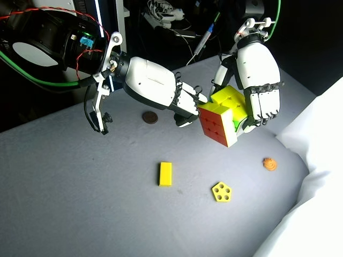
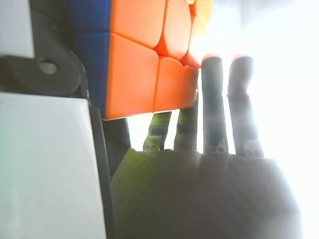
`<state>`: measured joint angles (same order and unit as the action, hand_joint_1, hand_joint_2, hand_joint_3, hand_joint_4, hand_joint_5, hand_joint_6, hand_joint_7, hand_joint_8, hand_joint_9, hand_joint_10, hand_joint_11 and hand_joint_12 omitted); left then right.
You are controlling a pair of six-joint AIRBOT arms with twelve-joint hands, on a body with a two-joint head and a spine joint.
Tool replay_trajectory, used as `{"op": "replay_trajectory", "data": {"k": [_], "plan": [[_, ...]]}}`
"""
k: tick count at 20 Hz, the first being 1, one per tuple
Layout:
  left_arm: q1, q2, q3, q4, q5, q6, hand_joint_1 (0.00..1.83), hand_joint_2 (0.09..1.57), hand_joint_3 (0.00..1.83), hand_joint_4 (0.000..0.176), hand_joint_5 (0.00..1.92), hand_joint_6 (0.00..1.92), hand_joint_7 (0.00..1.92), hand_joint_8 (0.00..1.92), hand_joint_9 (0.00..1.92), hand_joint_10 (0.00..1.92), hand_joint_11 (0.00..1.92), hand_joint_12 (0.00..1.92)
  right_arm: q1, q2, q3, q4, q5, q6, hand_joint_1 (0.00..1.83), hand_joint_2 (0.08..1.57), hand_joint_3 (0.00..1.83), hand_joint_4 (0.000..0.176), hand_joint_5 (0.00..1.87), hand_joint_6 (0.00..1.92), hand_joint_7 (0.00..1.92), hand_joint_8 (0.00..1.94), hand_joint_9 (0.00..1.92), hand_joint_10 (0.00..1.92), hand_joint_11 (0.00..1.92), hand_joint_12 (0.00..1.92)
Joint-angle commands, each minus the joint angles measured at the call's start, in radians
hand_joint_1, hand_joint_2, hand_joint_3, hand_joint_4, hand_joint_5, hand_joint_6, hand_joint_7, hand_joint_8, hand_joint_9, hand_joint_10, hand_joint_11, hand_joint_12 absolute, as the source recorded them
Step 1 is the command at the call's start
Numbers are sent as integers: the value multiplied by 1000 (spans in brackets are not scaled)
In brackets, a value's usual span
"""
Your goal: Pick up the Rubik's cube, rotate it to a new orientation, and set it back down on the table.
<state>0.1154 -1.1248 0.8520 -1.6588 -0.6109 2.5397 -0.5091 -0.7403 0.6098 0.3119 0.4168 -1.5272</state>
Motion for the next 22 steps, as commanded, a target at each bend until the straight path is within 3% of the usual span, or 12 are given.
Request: {"op": "replay_trajectory", "data": {"k": [1, 2, 3, 7, 9, 10, 11, 12, 13, 20, 21, 22], "plan": [[-22, 8, 0, 62, 16, -14, 949, 1379, 0, 0, 517, 1704, 190, 1921, 241, 1921, 262, 1921, 4, 0, 2, -8, 98, -5, 354, 1223, 0, 0, 83, 11, 265, 1518, 205, 1885, 93, 1921], [-22, 8, 0, 62, 16, -14, 977, 1423, 7, 0, 448, 1763, 409, 1878, 256, 1921, 267, 1921, 3, -3, 2, -8, 98, -6, 338, 1225, 0, 0, 82, 9, 261, 1527, 211, 1892, 108, 1921], [-22, 8, -1, 62, 16, -14, 966, 1446, 11, 16, 414, 1803, 435, 1895, 246, 1921, 240, 1921, 2, -6, 2, -7, 98, -6, 317, 1231, 2, 0, 70, 3, 245, 1543, 201, 1897, 96, 1921], [-22, 8, -1, 62, 16, -14, 975, 1444, 1, 24, 418, 1800, 458, 1869, 242, 1915, 253, 1921, 1, -15, 7, 1, 99, -11, 383, 1211, 0, 0, 100, 11, 279, 1521, 240, 1857, 148, 1921], [-22, 8, -1, 62, 16, -14, 976, 1444, 0, 22, 413, 1799, 465, 1866, 243, 1911, 253, 1921, -3, -21, 10, 10, 99, -23, 350, 1218, 0, 0, 75, 1, 272, 1515, 224, 1852, 127, 1921], [-22, 8, -1, 62, 16, -14, 942, 1409, 0, 0, 479, 1746, 237, 1910, 230, 1911, 252, 1921, -3, -24, 10, 33, 99, -46, 357, 1212, 0, 0, 79, 3, 267, 1513, 210, 1861, 75, 1921], [-22, 8, -1, 62, 16, -14, 959, 1442, 1, 7, 436, 1807, 391, 1884, 238, 1908, 254, 1921, -3, -29, 11, 51, 99, -67, 328, 1225, 2, 0, 66, 2, 241, 1538, 180, 1890, 31, 1921], [-22, 8, 0, 62, 16, -14, 964, 1448, 3, 25, 425, 1813, 428, 1881, 243, 1917, 272, 1921, -4, -31, 12, 51, 99, -69, 354, 1219, 0, 0, 76, 7, 244, 1544, 187, 1896, 67, 1921], [-21, 8, 0, 62, 16, -14, 965, 1450, 3, 28, 417, 1816, 440, 1878, 243, 1918, 275, 1921, -4, -33, 12, 51, 99, -69, 353, 1219, 0, 0, 76, 6, 251, 1550, 203, 1906, 99, 1921], [-21, 8, -1, 62, 16, -14, 981, 1441, 0, 19, 420, 1780, 470, 1867, 264, 1893, 290, 1921, -7, -46, 14, 52, 104, -75, 348, 1235, 3, 0, 52, 5, 210, 1602, 172, 1920, 54, 1921], [-21, 8, -2, 62, 16, -14, 956, 1397, 0, 0, 499, 1714, 274, 1904, 262, 1907, 288, 1921, -6, -47, 14, 52, 105, -75, 341, 1236, 3, 0, 58, 7, 211, 1603, 179, 1921, 63, 1921], [-21, 8, -2, 62, 16, -14, 949, 1387, 0, 0, 515, 1700, 203, 1918, 252, 1918, 269, 1921, -6, -49, 14, 52, 106, -75, 332, 1236, 3, 0, 70, 10, 211, 1579, 173, 1921, 34, 1921]]}}
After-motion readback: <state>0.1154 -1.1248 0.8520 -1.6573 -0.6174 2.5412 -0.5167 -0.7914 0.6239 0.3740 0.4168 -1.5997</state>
